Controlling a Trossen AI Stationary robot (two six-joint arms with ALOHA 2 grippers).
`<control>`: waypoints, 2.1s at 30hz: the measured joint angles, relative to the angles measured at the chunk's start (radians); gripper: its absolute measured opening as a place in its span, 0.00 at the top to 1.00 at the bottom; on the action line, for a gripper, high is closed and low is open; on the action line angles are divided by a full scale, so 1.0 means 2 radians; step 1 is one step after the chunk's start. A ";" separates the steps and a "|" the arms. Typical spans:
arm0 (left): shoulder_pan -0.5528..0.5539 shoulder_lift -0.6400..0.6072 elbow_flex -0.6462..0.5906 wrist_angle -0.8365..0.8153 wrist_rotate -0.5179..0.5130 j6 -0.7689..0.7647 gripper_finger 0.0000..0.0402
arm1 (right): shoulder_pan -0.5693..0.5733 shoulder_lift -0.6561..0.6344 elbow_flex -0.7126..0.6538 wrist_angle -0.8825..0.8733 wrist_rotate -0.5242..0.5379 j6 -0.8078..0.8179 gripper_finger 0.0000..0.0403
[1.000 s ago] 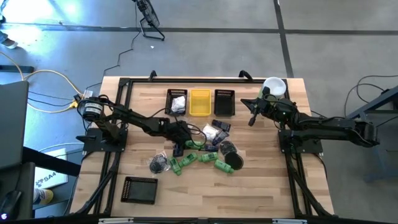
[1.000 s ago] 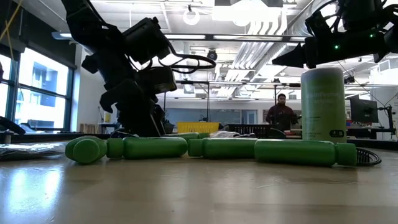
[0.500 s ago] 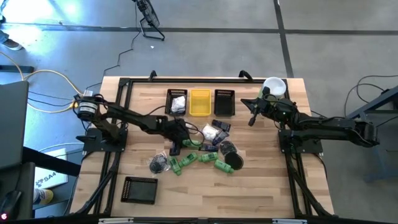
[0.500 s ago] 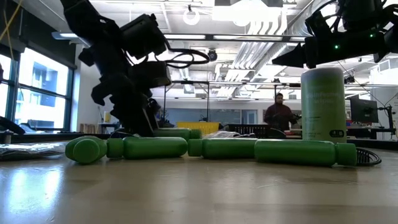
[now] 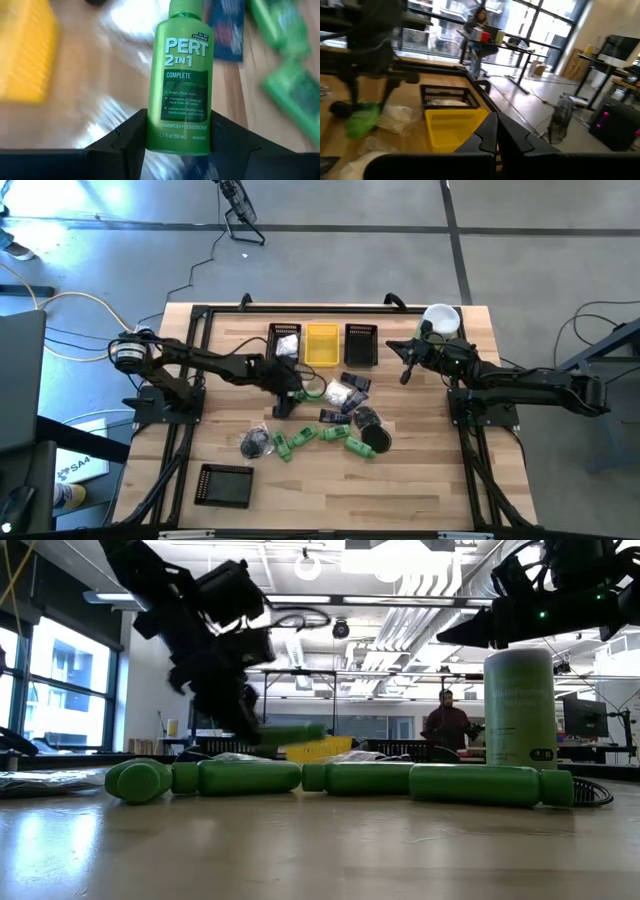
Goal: Pick & Place Travel size toiletries
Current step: Put the green shampoo bottle into the top right black bin
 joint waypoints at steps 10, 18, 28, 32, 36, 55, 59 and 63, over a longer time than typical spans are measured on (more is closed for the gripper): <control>0.008 -0.056 0.055 -0.008 -0.025 -0.007 0.57 | 0.000 0.000 0.000 0.037 -0.096 0.000 1.00; 0.009 -0.056 0.104 0.034 -0.116 0.034 0.57 | 0.000 0.000 0.000 0.109 -0.108 -0.004 1.00; 0.059 -0.052 0.105 0.098 -0.059 0.006 0.57 | 0.000 0.036 0.000 0.142 -0.146 0.032 1.00; 0.068 -0.052 0.105 0.101 -0.046 0.005 0.57 | 0.000 0.078 0.000 0.201 -0.144 0.037 1.00; 0.068 -0.052 0.105 0.103 -0.046 0.005 0.57 | 0.000 0.132 0.000 0.264 -0.144 0.040 1.00; 0.068 -0.052 0.105 0.101 -0.046 0.004 0.57 | 0.000 0.289 0.089 0.314 -0.160 0.093 1.00; 0.068 -0.052 0.105 0.102 -0.046 0.004 0.57 | 0.000 0.296 0.097 0.312 -0.158 0.093 1.00; 0.068 -0.052 0.105 0.104 -0.046 0.005 0.57 | 0.000 0.298 0.105 0.310 -0.151 0.105 0.99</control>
